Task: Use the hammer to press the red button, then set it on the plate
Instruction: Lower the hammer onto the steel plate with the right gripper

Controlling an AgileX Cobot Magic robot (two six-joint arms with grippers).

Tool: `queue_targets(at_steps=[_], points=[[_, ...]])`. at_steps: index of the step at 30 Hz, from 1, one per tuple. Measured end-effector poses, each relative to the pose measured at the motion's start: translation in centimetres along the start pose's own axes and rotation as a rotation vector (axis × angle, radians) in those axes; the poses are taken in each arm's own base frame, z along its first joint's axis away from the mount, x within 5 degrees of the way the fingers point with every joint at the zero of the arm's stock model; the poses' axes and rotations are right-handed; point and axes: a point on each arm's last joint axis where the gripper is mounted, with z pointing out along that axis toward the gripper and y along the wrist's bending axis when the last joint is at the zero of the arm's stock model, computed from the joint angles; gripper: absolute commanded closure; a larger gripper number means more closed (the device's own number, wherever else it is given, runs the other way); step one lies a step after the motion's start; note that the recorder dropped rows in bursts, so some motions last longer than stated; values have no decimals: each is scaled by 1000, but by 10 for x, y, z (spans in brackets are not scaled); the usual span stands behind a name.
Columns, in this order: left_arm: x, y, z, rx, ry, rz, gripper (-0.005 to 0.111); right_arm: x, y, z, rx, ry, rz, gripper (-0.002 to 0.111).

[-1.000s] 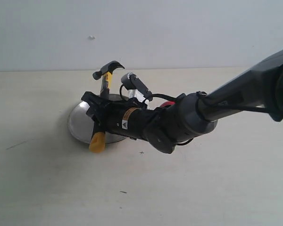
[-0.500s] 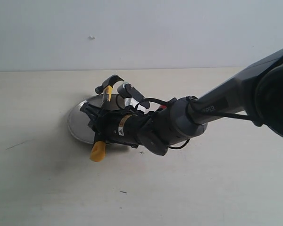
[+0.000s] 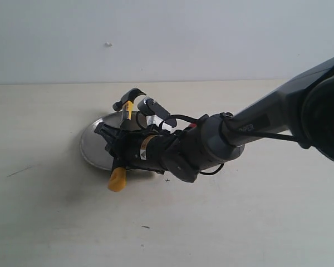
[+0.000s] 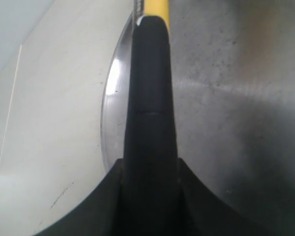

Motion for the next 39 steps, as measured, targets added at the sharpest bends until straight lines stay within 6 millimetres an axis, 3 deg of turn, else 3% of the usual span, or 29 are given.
queue_targets(at_steps=[22, 29, 39], points=[[0, 0, 0, 0, 0, 0, 107, -2, -1, 1, 35, -8, -22, 108], [0, 0, 0, 0, 0, 0, 107, -3, 0, 1, 35, -11, -17, 96], [0, 0, 0, 0, 0, 0, 107, -2, -1, 12, 64, -3, 0, 94]])
